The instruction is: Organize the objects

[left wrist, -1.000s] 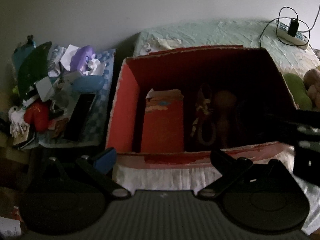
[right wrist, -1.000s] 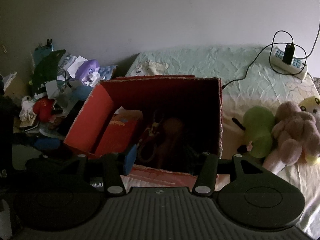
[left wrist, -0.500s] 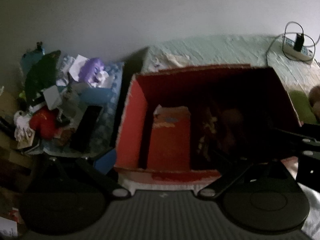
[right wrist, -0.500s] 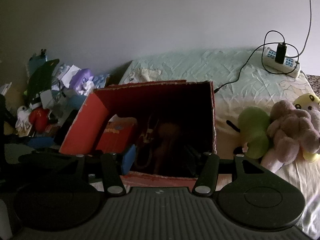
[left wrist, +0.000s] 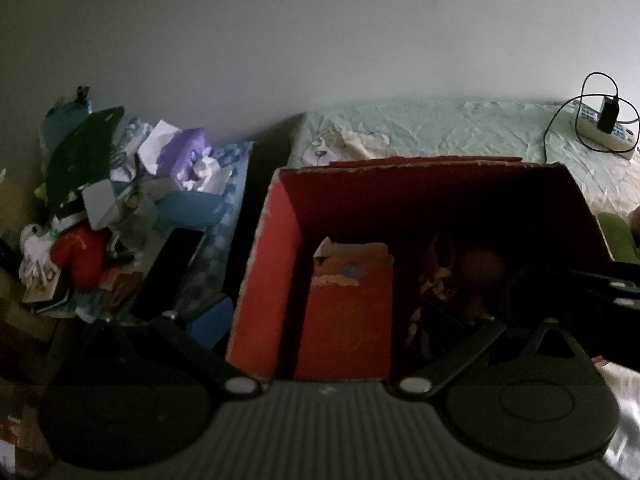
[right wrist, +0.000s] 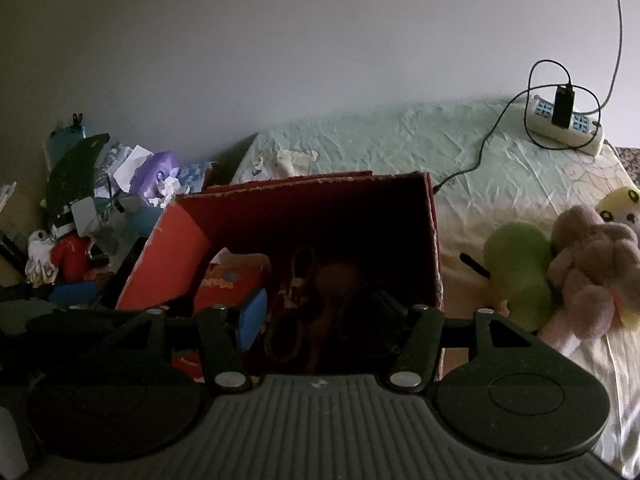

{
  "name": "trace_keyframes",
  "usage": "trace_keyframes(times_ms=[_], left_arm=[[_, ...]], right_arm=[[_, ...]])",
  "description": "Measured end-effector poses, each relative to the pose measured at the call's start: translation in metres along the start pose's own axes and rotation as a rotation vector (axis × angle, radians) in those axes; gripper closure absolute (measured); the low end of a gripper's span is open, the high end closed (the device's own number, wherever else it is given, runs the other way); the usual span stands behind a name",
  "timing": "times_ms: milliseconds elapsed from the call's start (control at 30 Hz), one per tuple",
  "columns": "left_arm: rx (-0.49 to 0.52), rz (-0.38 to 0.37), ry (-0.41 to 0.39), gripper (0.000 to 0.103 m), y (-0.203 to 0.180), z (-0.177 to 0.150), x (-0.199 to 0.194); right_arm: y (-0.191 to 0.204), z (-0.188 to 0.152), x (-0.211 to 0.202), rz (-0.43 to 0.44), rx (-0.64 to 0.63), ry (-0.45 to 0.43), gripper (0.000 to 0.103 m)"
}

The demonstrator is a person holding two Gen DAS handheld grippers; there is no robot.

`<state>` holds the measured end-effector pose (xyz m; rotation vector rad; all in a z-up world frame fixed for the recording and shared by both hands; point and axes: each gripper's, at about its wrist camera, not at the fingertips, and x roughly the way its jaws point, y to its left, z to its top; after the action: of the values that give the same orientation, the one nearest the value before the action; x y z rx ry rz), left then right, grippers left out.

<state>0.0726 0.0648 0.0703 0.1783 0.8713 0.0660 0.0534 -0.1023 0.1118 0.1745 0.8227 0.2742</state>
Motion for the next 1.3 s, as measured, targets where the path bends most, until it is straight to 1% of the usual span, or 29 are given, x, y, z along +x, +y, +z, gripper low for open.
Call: trace_keyframes(times_ms=[300,633,900,1133,1300], left_arm=[[0.003,-0.009,0.033,0.002,-0.004,-0.001,0.018],[0.034,-0.027,0.063,0.002,-0.014,-0.007,0.031],[0.034,-0.027,0.093,0.002,-0.015,-0.013,0.042],[0.037,-0.031,0.112,0.002,-0.015,-0.015,0.050],[0.041,-0.033,0.117,0.002,-0.017,-0.016,0.054]], right_arm=[[-0.010,-0.001,0.018,0.000,0.023,0.028,0.042],[-0.011,-0.006,0.025,0.048,0.016,0.030,0.043],[-0.020,-0.011,0.035,0.067,0.057,0.057,0.045],[-0.026,-0.013,0.042,0.052,0.072,0.070,0.045],[-0.026,-0.013,0.043,0.038,0.053,0.062,0.046]])
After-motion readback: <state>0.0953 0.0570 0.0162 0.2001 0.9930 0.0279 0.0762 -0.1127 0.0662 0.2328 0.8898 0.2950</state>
